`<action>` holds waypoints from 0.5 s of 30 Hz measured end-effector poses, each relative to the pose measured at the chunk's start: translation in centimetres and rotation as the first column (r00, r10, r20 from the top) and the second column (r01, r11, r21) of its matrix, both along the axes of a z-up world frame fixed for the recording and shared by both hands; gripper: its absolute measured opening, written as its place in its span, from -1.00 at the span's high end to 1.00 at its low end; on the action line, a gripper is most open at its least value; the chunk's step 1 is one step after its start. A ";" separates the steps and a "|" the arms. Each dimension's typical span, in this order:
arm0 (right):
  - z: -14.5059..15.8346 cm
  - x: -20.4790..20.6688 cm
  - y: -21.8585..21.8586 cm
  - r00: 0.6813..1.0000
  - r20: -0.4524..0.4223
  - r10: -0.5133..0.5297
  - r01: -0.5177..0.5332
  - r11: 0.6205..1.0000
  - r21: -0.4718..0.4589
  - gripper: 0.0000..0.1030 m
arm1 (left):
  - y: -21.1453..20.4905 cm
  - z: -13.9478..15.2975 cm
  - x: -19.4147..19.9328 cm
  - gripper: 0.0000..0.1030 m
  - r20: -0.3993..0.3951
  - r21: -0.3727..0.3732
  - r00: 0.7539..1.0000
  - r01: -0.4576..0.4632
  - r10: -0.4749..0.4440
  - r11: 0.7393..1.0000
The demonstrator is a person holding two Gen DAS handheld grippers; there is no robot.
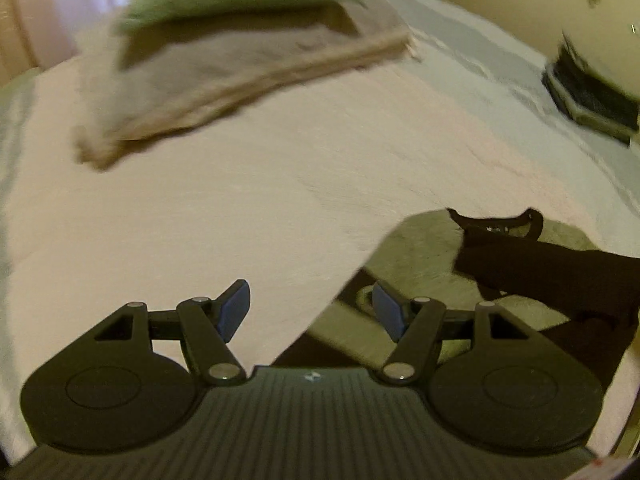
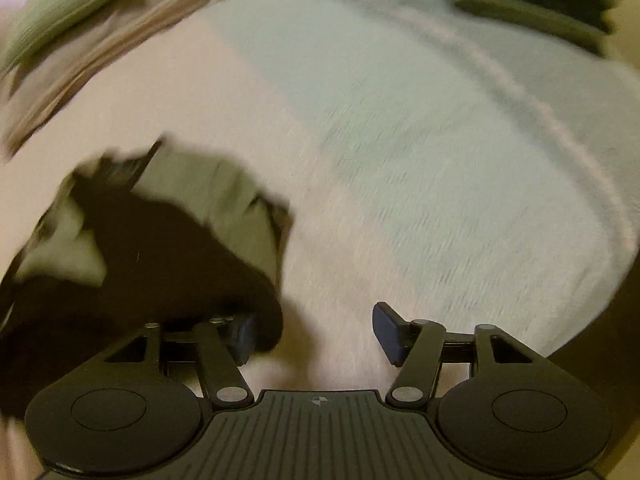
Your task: Fold clothes
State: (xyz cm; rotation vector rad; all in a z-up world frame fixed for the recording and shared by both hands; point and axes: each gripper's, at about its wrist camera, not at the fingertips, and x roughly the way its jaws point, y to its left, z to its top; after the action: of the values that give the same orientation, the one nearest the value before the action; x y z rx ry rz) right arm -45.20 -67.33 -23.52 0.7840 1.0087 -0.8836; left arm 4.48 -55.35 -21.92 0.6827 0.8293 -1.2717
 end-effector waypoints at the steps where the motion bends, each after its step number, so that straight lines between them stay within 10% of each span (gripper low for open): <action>1: 0.5 -0.8 0.3 0.999 -0.012 0.041 -0.041 0.999 0.010 -0.10 | -1.7 -1.0 -0.8 -0.24 0.009 0.012 0.999 0.031 -0.031 0.999; 7: 3.2 -1.7 -1.6 0.997 -0.022 0.077 -0.078 0.997 -0.013 -0.10 | -9.0 -5.4 -3.7 -0.24 -0.009 0.068 0.986 0.169 -0.169 0.983; 15: -0.4 7.8 -8.3 0.926 0.222 0.306 -0.299 0.952 -0.066 -0.10 | -14.8 -11.5 -4.3 -0.22 -0.089 0.153 0.951 0.307 -0.297 0.939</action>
State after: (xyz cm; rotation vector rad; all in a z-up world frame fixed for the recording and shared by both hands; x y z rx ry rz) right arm -37.40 -75.59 -23.93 0.6644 0.8784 -0.5268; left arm 0.18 -70.13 -33.45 0.9332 0.9145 -1.5189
